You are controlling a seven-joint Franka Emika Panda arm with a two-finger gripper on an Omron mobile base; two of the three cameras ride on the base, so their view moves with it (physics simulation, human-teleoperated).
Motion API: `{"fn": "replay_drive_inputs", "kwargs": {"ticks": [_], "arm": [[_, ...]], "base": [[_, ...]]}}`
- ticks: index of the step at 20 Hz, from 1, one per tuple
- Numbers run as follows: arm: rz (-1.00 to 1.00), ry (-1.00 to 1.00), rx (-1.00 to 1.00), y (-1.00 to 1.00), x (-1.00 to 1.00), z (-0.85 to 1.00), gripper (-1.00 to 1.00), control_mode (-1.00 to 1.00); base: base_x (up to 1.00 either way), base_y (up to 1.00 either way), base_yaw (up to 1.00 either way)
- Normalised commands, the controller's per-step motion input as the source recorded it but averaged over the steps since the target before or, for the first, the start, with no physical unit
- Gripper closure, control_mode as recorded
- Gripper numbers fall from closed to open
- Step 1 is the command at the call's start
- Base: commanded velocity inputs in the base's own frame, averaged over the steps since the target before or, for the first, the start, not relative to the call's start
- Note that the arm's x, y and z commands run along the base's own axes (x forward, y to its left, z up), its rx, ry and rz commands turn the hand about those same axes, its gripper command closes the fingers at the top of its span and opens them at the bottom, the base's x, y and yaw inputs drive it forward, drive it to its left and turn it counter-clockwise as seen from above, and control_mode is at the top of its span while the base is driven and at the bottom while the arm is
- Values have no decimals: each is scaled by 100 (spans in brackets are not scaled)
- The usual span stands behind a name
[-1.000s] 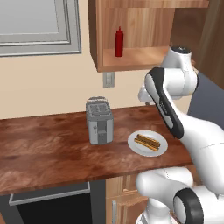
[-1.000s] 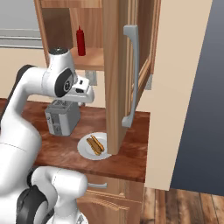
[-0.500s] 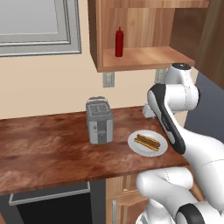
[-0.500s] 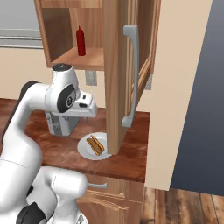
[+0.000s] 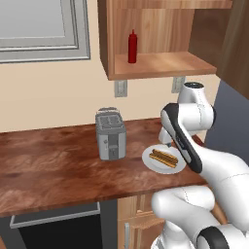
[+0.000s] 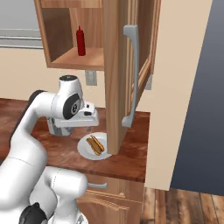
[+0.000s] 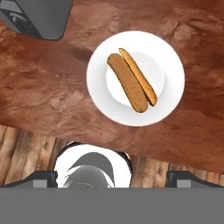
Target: Move the hot dog bun to the plate on the dining table and place the condiment next to that plate. Then navigate to the fridge and take the sausage and place it on the plate as well.
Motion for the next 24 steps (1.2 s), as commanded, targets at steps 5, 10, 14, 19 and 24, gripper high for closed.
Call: {"fn": "replay_drive_inputs", "kwargs": {"ticks": [5, 10, 14, 19, 24], "arm": [[17, 17, 0, -14, 19, -35, -100, -100], [19, 12, 0, -12, 24, -24, -100, -100], [11, 7, 0, -3, 24, -19, -100, -100], [0, 5, 0, 0, 23, -26, -100, -100], [0, 2, 0, 0, 18, -37, -100, -100]], "base": [[0, 0, 0], [0, 0, 0], [0, 0, 0], [0, 0, 0], [0, 0, 0]]}}
